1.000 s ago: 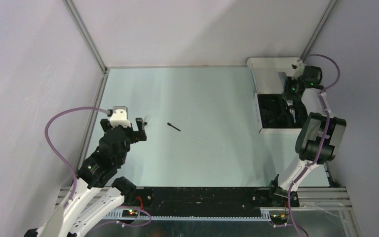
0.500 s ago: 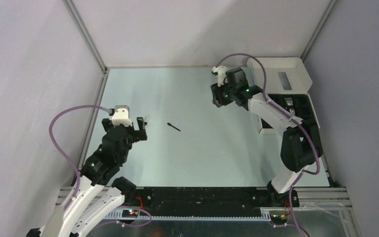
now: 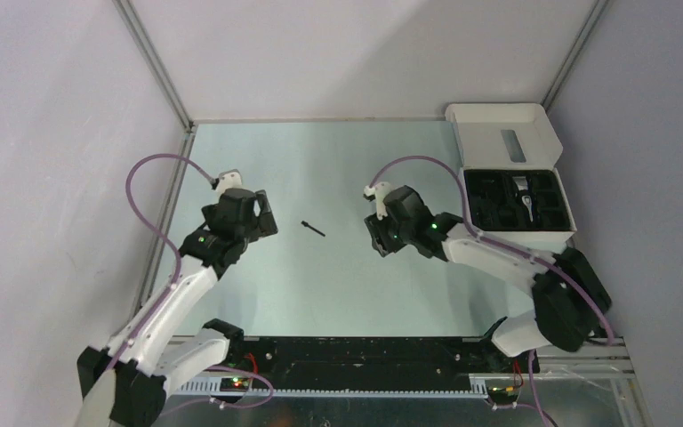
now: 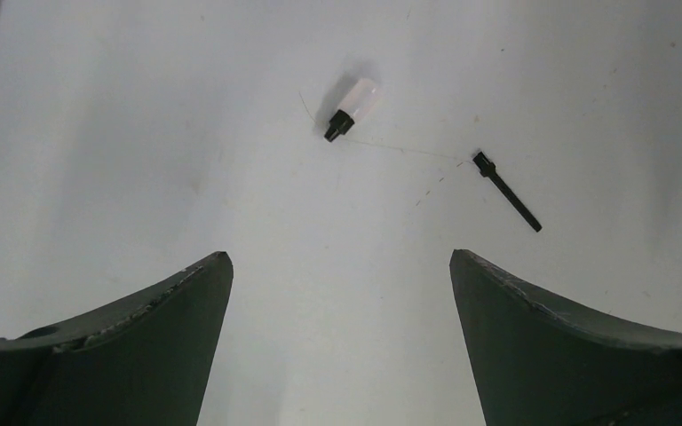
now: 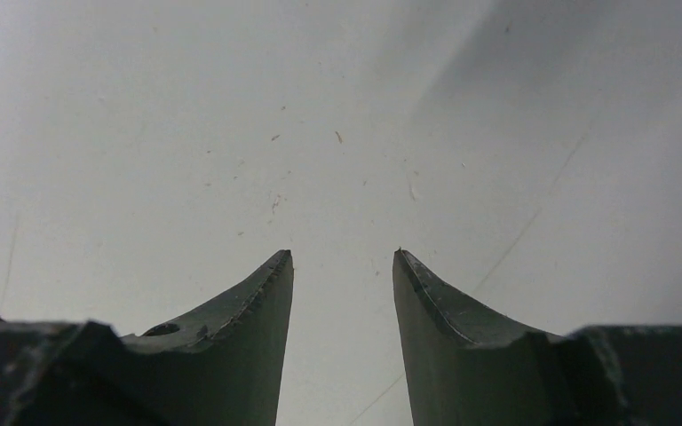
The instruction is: Sort the hair-cutting tools
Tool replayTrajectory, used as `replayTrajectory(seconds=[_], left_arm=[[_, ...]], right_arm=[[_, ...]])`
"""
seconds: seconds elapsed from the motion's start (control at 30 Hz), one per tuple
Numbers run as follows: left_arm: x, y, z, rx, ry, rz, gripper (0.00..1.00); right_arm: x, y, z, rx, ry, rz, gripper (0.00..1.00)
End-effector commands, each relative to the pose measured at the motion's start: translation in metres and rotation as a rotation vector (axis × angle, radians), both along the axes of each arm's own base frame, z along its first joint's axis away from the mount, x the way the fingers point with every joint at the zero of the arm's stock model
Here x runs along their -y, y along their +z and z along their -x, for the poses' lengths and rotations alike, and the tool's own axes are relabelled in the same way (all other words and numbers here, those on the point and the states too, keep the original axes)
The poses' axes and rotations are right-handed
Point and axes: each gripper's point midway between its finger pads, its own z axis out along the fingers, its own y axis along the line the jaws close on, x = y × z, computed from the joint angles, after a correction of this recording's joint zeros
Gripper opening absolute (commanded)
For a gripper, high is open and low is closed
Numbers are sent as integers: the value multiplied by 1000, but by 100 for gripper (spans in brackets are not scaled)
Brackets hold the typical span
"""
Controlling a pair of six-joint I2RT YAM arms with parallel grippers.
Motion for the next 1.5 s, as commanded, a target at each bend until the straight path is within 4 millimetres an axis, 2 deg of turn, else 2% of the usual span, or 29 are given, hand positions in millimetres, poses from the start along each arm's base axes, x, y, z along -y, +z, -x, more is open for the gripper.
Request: replayTrajectory(seconds=[0.0,0.03,0.07,0.1,0.13,0.17,0.2,0.23,0.4,0.63,0.73,0.8,0.83,0.87,0.97,1.07,1.47], left_arm=[[15,-9,-19,-45,138,172,100],[16,-9,-24,-42,164,196,100],[17,-19,-28,-72,181,193,99],[17,-21,-34,-71,208,211,98],[14,-31,-37,-94,233,208,97],[14,-39,-43,-107,258,217,94],[11,-44,-45,-112,281,222,92],[10,-52,-49,-124,304,230,90],[0,-73,-63,-149,413,284,88],[-10,-97,-76,-181,554,351,87],[-13,-101,-80,-188,625,386,84],[-14,-106,-81,-188,667,400,83],[-14,-107,-82,-183,679,406,83],[-15,-107,-84,-169,705,421,83],[-17,-107,-88,-149,749,437,82],[-16,-107,-96,-153,761,437,82],[-20,-121,-104,-237,786,339,87]], right_arm=[[6,43,-4,147,-80,-138,50],[7,54,-2,174,-79,-174,50],[11,47,4,165,-77,-171,50],[12,57,6,190,-75,-200,50],[16,52,11,185,-72,-196,50],[17,60,12,206,-70,-216,50],[20,56,15,204,-71,-214,50],[21,61,16,218,-70,-228,50],[32,61,20,249,-95,-242,53],[60,83,18,348,-187,-314,66],[75,100,17,399,-229,-365,69],[87,107,16,429,-262,-389,73],[94,104,14,432,-282,-388,74],[99,112,14,452,-297,-419,76],[105,107,14,444,-317,-443,81],[110,104,12,434,-338,-453,97],[118,97,9,427,-368,-446,99]])
